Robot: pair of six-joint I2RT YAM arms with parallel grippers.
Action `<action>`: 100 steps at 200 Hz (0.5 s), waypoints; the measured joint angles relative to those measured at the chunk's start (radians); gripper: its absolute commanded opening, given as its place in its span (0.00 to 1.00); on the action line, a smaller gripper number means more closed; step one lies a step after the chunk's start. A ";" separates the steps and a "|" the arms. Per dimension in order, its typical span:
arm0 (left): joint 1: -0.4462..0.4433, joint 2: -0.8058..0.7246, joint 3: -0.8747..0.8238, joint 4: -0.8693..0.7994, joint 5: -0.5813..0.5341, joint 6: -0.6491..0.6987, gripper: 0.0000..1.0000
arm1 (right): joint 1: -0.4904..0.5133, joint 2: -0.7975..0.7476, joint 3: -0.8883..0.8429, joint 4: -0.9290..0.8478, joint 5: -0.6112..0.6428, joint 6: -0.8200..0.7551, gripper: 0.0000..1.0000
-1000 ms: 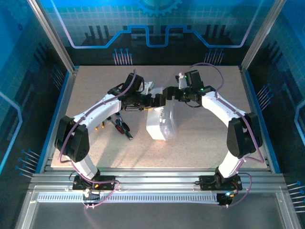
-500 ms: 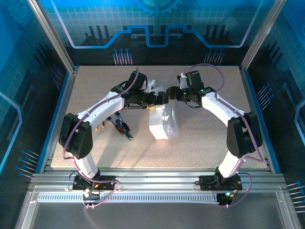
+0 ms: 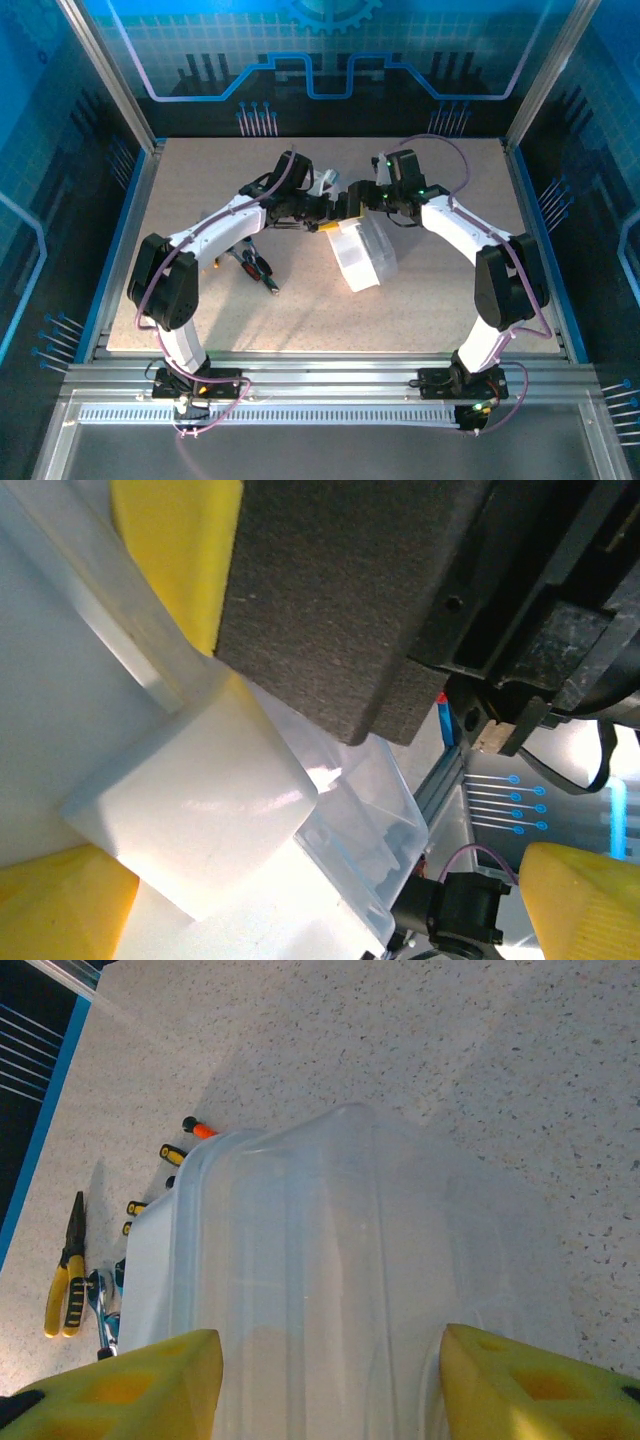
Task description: Pack the tool kit
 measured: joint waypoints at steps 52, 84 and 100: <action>0.000 0.000 -0.045 0.113 0.058 -0.056 0.99 | 0.000 -0.002 -0.026 0.061 0.023 0.014 0.57; 0.003 0.000 -0.092 0.226 0.100 -0.105 0.99 | 0.000 -0.002 -0.039 0.094 0.037 0.017 0.55; 0.015 -0.001 -0.117 0.284 0.127 -0.138 0.99 | 0.000 -0.004 -0.041 0.100 0.043 0.016 0.55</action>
